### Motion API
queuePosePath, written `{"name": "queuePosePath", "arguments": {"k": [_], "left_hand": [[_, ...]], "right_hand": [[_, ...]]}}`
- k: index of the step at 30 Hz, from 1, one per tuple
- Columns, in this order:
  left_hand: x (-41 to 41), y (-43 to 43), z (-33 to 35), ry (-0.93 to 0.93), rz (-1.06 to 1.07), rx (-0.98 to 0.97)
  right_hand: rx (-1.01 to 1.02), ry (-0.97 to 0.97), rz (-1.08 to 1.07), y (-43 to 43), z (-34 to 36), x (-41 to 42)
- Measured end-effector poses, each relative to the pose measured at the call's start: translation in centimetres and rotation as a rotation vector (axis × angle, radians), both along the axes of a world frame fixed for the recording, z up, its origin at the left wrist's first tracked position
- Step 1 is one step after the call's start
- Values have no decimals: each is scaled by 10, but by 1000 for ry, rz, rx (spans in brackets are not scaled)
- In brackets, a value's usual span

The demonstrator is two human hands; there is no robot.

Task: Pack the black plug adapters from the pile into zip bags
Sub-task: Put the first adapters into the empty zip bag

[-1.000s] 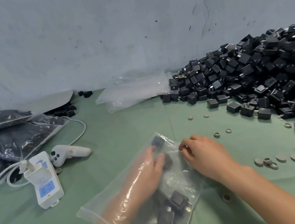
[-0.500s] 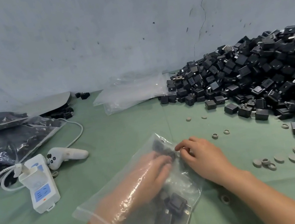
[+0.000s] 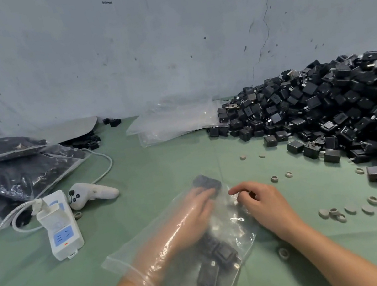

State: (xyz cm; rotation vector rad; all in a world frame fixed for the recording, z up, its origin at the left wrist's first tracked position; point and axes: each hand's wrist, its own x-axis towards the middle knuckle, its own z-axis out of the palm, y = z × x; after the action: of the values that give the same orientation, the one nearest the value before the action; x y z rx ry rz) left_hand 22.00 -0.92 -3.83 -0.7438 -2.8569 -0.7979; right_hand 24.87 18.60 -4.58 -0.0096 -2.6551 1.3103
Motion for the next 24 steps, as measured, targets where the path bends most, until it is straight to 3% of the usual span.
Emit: {"name": "queuePosePath", "arguments": {"k": [4,6,7,10,13,17,21,24], "left_hand": [[36,-4,-6,-328,194,741],[48,-11,-4,-385,240,925],[53,-16,-1,-384,172,907],[59,-30,7,-328,-103,510],[57,-32,-5,-178,-59,346],[52,-11,-14,-288,68,442],[34,-13,-12,-132,41,130],[29,-13,-11,-141,8,73]], "right_hand": [[-20,-9,-2,1,1,1],[-30,-8,-8,1,0,0],[-38,-6,-11,1,-1,-1],[-73,10,-25,3,-2,-3],[-73,5,-28,3,-4,-6],[-16,-15,-26,2,-7,-8],[-10,-9,-31,2,-8,-10],[-17,-5,-28,2,-9,-11]]}}
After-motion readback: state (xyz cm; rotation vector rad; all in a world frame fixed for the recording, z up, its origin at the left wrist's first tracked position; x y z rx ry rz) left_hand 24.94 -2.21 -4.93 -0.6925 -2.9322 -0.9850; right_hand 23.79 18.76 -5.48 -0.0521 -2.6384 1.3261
